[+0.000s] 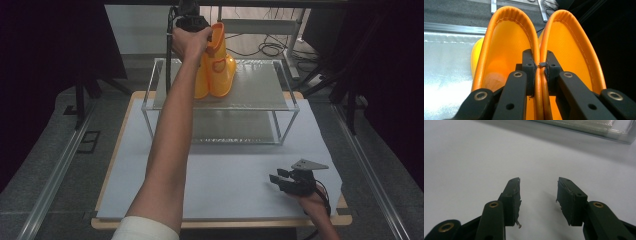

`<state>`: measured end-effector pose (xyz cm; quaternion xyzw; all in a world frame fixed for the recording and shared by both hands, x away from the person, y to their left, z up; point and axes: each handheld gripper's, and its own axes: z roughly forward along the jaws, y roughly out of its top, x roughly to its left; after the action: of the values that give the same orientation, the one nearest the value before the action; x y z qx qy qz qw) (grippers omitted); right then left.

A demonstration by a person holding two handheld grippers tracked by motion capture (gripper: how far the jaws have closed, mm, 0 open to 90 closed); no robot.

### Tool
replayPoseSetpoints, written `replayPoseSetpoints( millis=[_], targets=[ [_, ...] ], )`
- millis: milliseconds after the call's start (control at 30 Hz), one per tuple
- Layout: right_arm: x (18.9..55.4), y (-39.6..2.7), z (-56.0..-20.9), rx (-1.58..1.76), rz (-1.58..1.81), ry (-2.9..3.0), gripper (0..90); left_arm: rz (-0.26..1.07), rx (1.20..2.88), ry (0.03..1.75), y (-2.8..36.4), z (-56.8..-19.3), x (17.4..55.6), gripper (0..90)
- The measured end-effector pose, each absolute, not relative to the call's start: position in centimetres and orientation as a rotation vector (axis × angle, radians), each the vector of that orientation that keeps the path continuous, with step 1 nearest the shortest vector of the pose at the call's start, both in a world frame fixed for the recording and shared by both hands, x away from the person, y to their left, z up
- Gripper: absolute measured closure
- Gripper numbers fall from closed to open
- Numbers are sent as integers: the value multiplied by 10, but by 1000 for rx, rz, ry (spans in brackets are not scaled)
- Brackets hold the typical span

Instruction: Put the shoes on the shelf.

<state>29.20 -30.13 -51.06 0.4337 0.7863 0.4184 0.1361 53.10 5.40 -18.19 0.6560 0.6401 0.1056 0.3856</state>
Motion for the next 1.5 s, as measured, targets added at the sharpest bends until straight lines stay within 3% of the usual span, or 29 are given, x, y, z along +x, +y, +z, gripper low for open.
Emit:
replayPoseSetpoints(
  millis=[200, 367, 400, 467, 600, 700, 867, 1100, 1200, 1333, 1500],
  targets=[
    [292, -302, -510, 1257, 1211, 2274, 534, 260, 1661, 1614, 51, -187, 532, 809],
    [291, -301, -510, 1252, 1211, 2277, 533, 245, 1671, 1590, 45, -183, 532, 647],
    [291, -301, -510, 1251, 1213, 2276, 533, 242, 1670, 1588, 44, -182, 532, 554],
    [290, -301, -509, 1251, 1213, 2275, 533, 269, 1653, 1567, 42, -177, 529, 475],
    [291, -301, -510, 1255, 1213, 2274, 533, 286, 1644, 1512, 39, -158, 523, 382],
    [291, -301, -510, 1254, 1213, 2275, 533, 299, 1629, 1470, 41, -146, 516, 381],
    [290, -300, -509, 1249, 1214, 2275, 532, 297, 1632, 1361, 54, -134, 498, 439],
    [290, -298, -509, 1245, 1207, 2280, 530, 291, 1659, 1213, 89, -124, 463, 750],
    [290, -298, -509, 1245, 1204, 2278, 530, 290, 1661, 1215, 109, -131, 452, 836],
    [290, -298, -509, 1256, 1205, 2273, 529, 284, 1691, 1226, 132, -151, 441, 896],
    [290, -299, -509, 1257, 1201, 2268, 529, 271, 1730, 1241, 153, -180, 439, 900]
  ],
)
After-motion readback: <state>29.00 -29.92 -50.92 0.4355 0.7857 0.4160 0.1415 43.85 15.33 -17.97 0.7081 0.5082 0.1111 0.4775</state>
